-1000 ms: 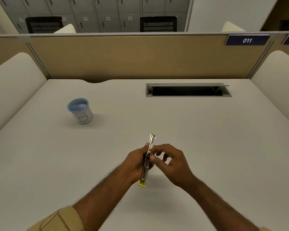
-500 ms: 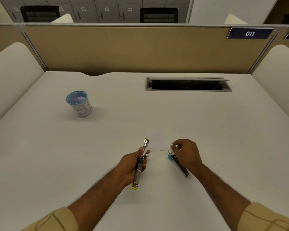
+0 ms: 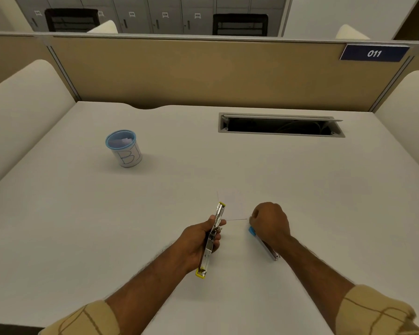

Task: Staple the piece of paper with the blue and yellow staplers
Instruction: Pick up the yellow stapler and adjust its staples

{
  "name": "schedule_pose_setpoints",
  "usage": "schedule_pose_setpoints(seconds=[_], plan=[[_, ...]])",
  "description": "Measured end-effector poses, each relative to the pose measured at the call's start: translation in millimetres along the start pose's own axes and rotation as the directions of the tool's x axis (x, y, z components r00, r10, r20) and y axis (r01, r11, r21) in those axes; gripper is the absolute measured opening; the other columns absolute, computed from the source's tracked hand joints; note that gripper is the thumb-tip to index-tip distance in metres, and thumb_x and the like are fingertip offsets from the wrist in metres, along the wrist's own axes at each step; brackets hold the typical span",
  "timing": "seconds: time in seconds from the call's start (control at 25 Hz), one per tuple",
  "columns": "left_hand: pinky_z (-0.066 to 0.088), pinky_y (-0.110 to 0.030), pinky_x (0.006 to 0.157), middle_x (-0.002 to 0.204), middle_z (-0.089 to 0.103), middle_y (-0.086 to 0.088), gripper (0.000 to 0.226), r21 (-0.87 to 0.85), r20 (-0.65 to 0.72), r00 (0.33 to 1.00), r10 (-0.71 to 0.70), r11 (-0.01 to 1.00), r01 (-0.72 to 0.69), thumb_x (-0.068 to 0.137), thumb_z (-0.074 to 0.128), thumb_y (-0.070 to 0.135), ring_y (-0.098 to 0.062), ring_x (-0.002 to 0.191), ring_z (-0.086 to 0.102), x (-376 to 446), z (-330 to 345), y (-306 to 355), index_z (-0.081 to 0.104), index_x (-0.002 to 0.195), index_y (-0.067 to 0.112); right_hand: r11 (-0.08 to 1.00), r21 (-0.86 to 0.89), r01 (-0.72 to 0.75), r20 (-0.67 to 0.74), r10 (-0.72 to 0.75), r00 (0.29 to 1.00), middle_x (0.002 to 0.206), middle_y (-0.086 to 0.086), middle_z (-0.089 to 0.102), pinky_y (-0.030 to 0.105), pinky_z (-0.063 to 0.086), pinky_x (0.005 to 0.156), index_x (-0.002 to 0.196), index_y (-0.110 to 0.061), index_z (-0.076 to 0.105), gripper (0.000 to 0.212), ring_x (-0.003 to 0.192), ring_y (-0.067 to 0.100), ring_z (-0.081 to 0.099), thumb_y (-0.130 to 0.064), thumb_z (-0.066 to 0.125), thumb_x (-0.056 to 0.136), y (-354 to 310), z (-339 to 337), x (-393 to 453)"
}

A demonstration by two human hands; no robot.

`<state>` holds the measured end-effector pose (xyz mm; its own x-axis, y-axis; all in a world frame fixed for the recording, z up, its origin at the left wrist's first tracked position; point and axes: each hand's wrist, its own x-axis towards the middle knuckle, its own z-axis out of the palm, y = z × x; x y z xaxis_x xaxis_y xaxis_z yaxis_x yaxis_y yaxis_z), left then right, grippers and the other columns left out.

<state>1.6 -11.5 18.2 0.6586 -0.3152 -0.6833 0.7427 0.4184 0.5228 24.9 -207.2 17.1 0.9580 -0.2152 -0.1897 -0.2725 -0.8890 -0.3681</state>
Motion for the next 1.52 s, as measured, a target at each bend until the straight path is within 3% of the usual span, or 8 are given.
schedule_pose_setpoints(seconds=[0.16,0.28,0.36,0.52,0.88,1.08,1.28,1.52], plan=[[0.045,-0.018,0.042,0.065,0.047,-0.002,0.034,-0.064,0.047,0.999,-0.013,0.998,0.016,0.099,0.052,0.027,-0.007,0.043,0.044,0,-1,2,0.066,0.106,-0.003,0.941,0.328,0.084,-0.175,-0.027,0.984,0.082,0.006,0.075,0.037,0.055,0.078,0.081,-0.006,0.075,0.016,0.08,0.022,0.067,-0.014,0.063,0.086,-9,-15,-9],[0.047,-0.019,0.044,0.067,0.049,-0.003,0.035,-0.064,0.083,0.996,-0.024,0.998,0.03,0.098,0.053,0.027,-0.008,0.044,0.047,1,0,2,0.065,0.109,-0.003,0.697,0.711,0.089,-0.121,-0.003,0.993,0.078,-0.001,0.075,0.024,0.053,0.072,0.077,-0.012,0.076,0.012,0.075,0.01,0.068,-0.014,0.067,0.084,-28,-27,-24],[0.048,-0.02,0.044,0.067,0.05,-0.003,0.036,-0.055,0.1,0.995,-0.029,0.998,0.034,0.098,0.053,0.028,-0.009,0.045,0.049,1,2,2,0.064,0.11,-0.004,0.601,0.795,0.087,-0.069,-0.053,0.996,0.076,-0.001,0.075,0.014,0.05,0.063,0.076,-0.013,0.077,0.015,0.068,0.002,0.065,-0.011,0.065,0.085,-38,-27,-33],[0.048,-0.022,0.044,0.066,0.051,-0.004,0.036,-0.065,0.119,0.993,-0.009,0.998,0.017,0.097,0.056,0.027,-0.01,0.046,0.048,2,6,0,0.068,0.108,-0.005,0.581,0.806,0.11,-0.062,-0.103,0.993,0.074,-0.002,0.075,0.009,0.047,0.059,0.082,-0.013,0.077,0.017,0.065,0.002,0.068,-0.008,0.062,0.088,-49,-16,-47],[0.049,-0.023,0.044,0.069,0.054,-0.007,0.034,-0.068,0.111,0.994,0.018,0.998,-0.011,0.095,0.058,0.026,-0.012,0.045,0.049,4,11,0,0.078,0.08,0.002,0.754,0.599,0.269,-0.249,-0.144,0.958,0.074,-0.007,0.07,0.005,0.038,0.064,0.08,-0.018,0.076,0.013,0.07,0.0,0.059,-0.012,0.065,0.085,-48,-2,-50],[0.05,-0.023,0.044,0.068,0.054,-0.007,0.028,-0.059,0.086,0.996,0.015,0.998,-0.01,0.095,0.059,0.027,-0.013,0.045,0.05,2,12,0,0.07,0.09,0.001,0.815,0.482,0.322,-0.274,-0.209,0.939,0.076,-0.007,0.068,0.027,0.045,0.071,0.08,-0.019,0.073,0.012,0.077,0.01,0.056,-0.017,0.063,0.087,-46,1,-48],[0.05,-0.023,0.044,0.067,0.053,-0.007,0.029,-0.066,0.08,0.997,0.019,0.998,-0.013,0.094,0.06,0.027,-0.012,0.045,0.049,5,11,0,0.071,0.09,0.001,0.852,0.391,0.348,-0.255,-0.263,0.93,0.076,-0.005,0.068,0.03,0.046,0.069,0.076,-0.023,0.071,0.019,0.078,0.011,0.054,-0.022,0.057,0.089,-45,-3,-45],[0.049,-0.022,0.044,0.067,0.052,-0.005,0.038,-0.077,0.116,0.993,0.022,0.997,-0.013,0.095,0.058,0.028,-0.01,0.045,0.049,6,9,-1,0.079,0.083,-0.001,0.757,0.583,0.296,-0.206,-0.214,0.955,0.076,-0.017,0.067,0.008,0.041,0.06,0.083,-0.024,0.073,0.018,0.071,0.001,0.058,-0.009,0.063,0.084,-41,-7,-43]])
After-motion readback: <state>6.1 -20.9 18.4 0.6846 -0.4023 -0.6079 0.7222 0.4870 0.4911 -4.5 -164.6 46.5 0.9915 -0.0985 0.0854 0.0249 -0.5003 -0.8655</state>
